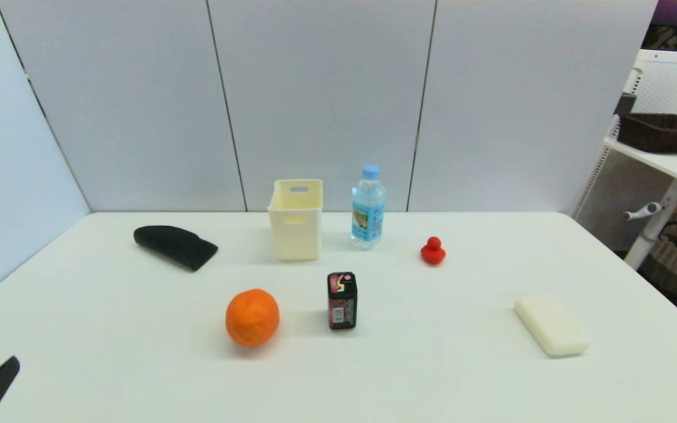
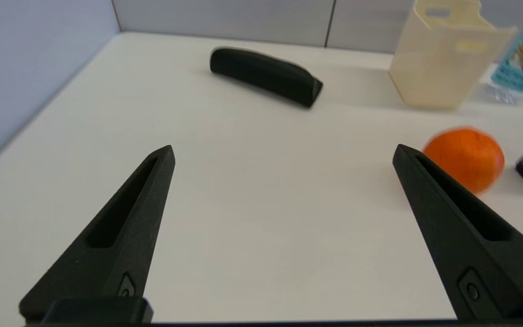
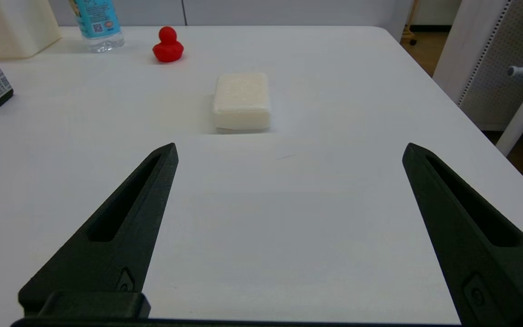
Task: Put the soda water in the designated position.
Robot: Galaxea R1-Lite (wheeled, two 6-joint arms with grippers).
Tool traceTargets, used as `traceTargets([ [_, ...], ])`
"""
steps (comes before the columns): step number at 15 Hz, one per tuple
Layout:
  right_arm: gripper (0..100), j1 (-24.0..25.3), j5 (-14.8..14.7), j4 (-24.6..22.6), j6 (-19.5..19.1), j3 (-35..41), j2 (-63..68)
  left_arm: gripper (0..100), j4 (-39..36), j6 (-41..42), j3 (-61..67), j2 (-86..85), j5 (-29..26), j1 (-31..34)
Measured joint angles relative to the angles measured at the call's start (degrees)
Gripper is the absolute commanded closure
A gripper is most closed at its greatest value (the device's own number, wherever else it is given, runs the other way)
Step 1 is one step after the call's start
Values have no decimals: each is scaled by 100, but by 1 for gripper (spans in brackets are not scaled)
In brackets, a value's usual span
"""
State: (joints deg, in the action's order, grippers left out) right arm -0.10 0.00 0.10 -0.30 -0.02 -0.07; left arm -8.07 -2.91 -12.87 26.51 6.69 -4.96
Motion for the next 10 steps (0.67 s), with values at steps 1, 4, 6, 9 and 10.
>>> traceTargets([
  [1,0,2,0,-2,-2,0,0,0,5,-2,306,-334,-221,179],
  [4,0,2,0,0,-2,0,0,0,20,27,1024,-1202,-755,562],
  [6,0,2,0,0,0,0,0,0,265,79,1200,-1726,-773,601],
  [9,0,0,0,0,-2,0,0,0,895,215,1214,-2376,-683,578],
  [10,0,0,0,0,0,0,0,0,1030,340,1202,-2483,-674,564],
])
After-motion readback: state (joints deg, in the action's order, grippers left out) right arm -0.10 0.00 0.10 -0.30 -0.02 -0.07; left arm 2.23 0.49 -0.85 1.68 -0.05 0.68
